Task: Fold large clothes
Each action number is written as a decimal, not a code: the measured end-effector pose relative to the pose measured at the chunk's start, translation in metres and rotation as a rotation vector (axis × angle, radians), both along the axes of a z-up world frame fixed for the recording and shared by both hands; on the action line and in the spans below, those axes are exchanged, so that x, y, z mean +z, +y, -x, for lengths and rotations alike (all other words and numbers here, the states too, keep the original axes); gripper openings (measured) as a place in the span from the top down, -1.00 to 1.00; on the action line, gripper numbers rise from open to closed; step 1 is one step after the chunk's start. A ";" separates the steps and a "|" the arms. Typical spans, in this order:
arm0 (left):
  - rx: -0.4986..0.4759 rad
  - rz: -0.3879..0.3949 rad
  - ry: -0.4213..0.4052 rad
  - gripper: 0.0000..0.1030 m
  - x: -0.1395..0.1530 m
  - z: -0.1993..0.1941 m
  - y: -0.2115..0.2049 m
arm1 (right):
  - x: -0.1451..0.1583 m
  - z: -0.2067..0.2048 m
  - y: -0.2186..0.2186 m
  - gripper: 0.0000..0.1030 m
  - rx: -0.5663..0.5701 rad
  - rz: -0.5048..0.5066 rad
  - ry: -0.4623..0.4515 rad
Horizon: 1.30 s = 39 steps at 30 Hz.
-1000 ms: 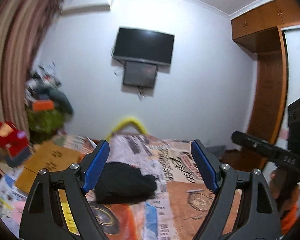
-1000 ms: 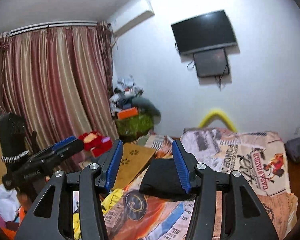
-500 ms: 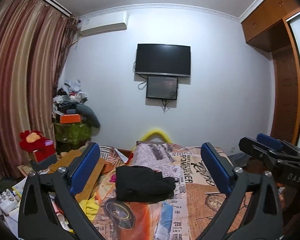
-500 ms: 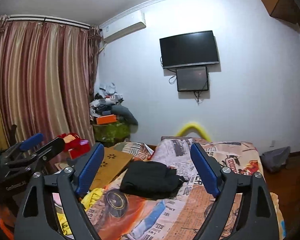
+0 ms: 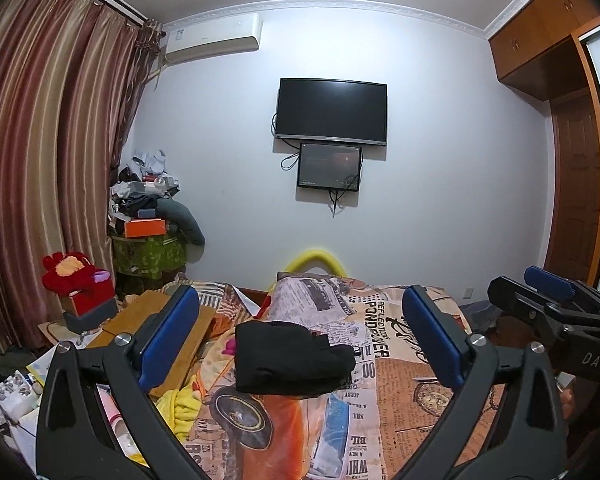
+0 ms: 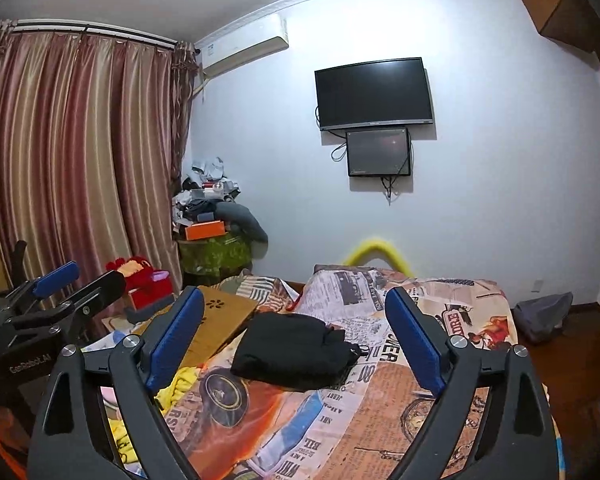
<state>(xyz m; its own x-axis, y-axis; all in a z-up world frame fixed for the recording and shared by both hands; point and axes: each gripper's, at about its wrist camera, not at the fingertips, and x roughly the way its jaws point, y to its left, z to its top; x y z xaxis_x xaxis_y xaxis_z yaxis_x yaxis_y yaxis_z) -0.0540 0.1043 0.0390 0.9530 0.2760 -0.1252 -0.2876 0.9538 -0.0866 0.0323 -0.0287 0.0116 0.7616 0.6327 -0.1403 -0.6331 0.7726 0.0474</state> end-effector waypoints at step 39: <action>0.001 0.000 0.052 -0.99 -0.012 -0.014 0.002 | -0.005 -0.001 -0.001 -0.76 0.005 0.021 0.050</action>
